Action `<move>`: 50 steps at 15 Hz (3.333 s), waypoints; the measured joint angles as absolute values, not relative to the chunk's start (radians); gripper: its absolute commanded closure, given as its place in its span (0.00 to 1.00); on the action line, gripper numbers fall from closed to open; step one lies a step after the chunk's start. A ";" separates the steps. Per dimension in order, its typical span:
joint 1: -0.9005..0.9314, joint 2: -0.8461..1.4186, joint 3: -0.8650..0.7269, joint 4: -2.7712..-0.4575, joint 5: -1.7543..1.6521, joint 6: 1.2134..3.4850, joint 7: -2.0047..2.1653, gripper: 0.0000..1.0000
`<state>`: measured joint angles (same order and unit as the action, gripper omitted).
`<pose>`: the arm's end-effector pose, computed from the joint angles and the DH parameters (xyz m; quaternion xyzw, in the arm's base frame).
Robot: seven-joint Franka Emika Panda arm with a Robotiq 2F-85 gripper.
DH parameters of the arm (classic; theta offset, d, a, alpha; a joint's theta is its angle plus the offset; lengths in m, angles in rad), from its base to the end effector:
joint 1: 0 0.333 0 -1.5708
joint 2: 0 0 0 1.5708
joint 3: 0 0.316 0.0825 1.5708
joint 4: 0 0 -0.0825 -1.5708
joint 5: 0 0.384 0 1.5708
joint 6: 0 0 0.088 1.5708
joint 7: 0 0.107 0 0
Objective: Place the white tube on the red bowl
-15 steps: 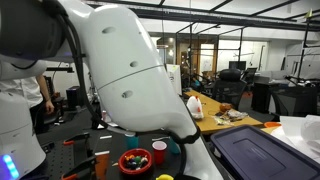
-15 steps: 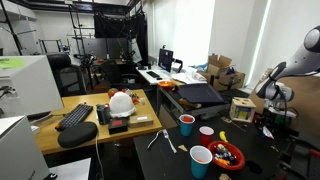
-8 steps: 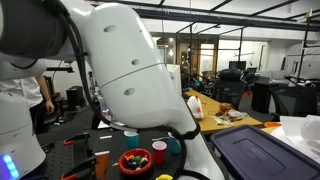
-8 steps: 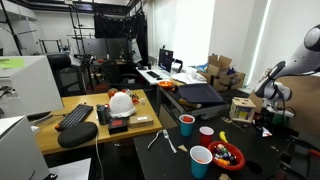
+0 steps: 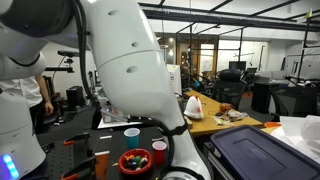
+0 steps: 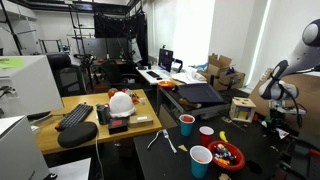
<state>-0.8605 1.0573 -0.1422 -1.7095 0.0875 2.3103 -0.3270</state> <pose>0.3026 -0.4812 -0.0405 -0.9145 0.3369 0.1998 0.1016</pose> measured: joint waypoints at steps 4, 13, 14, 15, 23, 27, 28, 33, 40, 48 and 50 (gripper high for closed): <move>-0.798 1.006 -0.196 -1.767 0.013 2.308 -0.327 1.00; -0.677 0.898 -0.187 -1.843 -0.030 2.328 -0.354 1.00; -0.665 0.889 -0.187 -1.848 -0.034 2.327 -0.370 1.00; -0.654 0.881 -0.186 -1.854 -0.039 2.327 -0.383 1.00; -0.586 0.857 -0.169 -1.859 -0.083 2.322 -0.452 1.00; -0.535 0.855 -0.161 -1.859 -0.101 2.315 -0.467 1.00; -0.525 0.853 -0.157 -1.859 -0.101 2.312 -0.478 1.00; -0.499 0.833 -0.115 -1.859 -0.101 2.238 -0.539 1.00; -0.487 0.804 -0.073 -1.859 -0.092 2.096 -0.569 1.00; -0.439 0.803 -0.062 -1.863 -0.074 2.048 -0.548 1.00; -0.440 0.803 -0.063 -1.863 -0.074 2.048 -0.548 1.00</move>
